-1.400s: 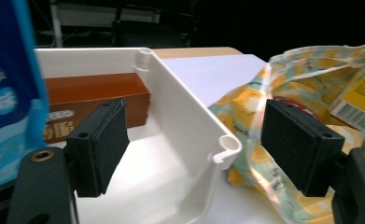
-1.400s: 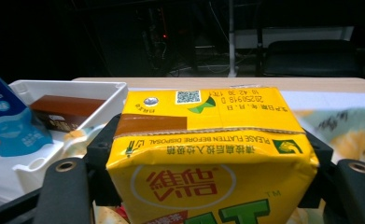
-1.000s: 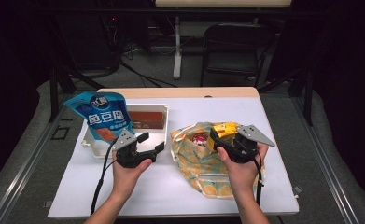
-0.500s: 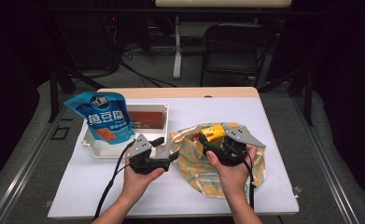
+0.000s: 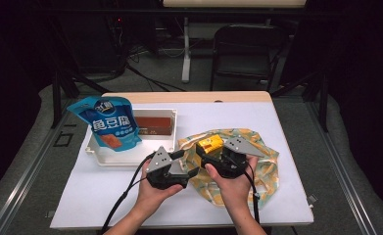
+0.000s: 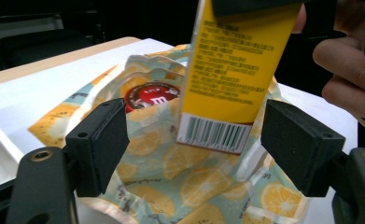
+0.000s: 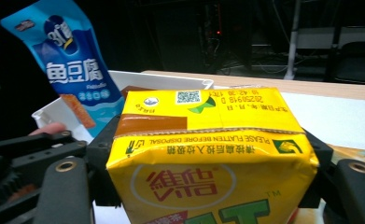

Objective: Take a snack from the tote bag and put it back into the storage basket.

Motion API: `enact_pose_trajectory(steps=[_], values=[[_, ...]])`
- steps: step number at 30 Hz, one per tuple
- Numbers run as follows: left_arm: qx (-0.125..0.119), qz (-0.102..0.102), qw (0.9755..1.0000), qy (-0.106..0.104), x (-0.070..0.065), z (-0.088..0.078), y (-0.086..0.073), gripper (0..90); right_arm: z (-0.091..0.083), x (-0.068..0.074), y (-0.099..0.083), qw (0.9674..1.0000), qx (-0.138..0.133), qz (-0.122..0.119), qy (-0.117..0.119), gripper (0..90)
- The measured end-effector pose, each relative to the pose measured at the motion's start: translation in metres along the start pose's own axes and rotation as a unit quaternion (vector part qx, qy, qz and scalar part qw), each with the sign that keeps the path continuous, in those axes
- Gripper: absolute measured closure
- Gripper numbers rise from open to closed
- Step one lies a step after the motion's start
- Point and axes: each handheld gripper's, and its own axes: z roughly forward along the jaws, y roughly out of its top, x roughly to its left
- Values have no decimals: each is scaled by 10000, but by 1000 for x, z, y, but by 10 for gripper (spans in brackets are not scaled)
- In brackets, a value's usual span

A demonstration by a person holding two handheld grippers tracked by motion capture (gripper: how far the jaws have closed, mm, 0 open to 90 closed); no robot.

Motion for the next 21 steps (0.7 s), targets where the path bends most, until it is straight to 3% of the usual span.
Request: enact_pose_trajectory(steps=[4, 7, 9, 14, 21], values=[[37, 36, 10000, 30, -4, 3, -2, 240, 1, 4, 0, 10000, 5, 23, 67, 295], [103, 82, 9998, -158, -3, 4, -2, 243, 2, 8, -1, 9999, 50, 11, 122, 295], [44, 83, 9999, 36, -6, 6, -3, 248, 3, 12, -3, 9999, 33, 42, 158, 294], [54, 128, 9998, -139, -7, 7, -4, 297, 3, 20, -3, 9996, 56, 5, 284, 295], [15, 54, 10000, 17, -8, 7, -5, 329, 5, 29, -6, 9990, 148, 28, 413, 295]])
